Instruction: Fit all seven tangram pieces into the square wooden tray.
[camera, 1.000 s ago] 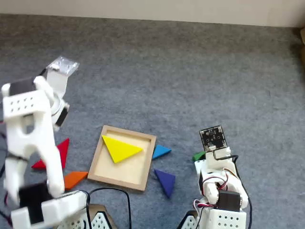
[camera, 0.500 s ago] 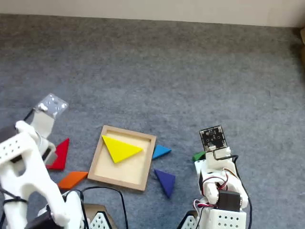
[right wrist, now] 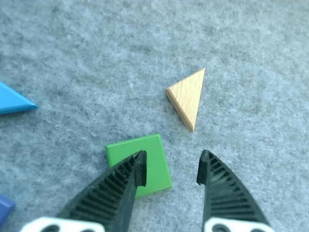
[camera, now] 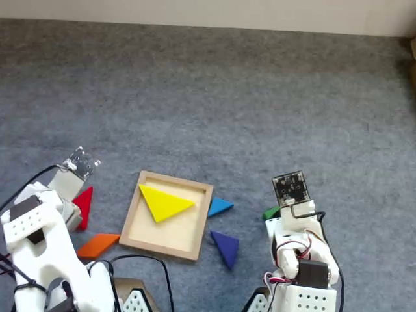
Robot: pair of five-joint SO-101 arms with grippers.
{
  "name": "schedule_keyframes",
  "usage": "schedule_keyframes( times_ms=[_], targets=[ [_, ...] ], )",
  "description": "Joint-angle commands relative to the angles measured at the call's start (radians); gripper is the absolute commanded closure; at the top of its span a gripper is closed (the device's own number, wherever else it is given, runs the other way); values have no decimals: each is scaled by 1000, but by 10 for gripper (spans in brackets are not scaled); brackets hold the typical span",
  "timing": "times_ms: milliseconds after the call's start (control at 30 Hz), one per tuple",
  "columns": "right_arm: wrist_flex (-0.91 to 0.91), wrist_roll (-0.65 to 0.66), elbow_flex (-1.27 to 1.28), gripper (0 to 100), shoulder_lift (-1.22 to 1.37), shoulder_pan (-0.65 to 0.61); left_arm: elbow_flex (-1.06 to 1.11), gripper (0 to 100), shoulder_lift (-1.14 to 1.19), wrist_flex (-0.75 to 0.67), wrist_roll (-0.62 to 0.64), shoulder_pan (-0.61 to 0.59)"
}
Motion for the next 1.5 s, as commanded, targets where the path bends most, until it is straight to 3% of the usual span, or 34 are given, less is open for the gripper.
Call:
schedule_keyframes(
  times_ms=[0,433,800,967,1267,1467],
  targets=[
    [2,14,93,818,-15,13,22,736,2,-6,-15,-4],
    [2,14,93,818,-15,13,93,736,2,-3,-54,25],
    [2,14,93,818,-15,13,136,736,2,15,23,79],
    [2,14,93,818,-15,13,67,736,4,163,32,84],
    [2,14,93,818,-15,13,-104,740,205,173,92,77],
    [2,14,93,818,-15,13,-255,740,308,176,209,76]
  ],
)
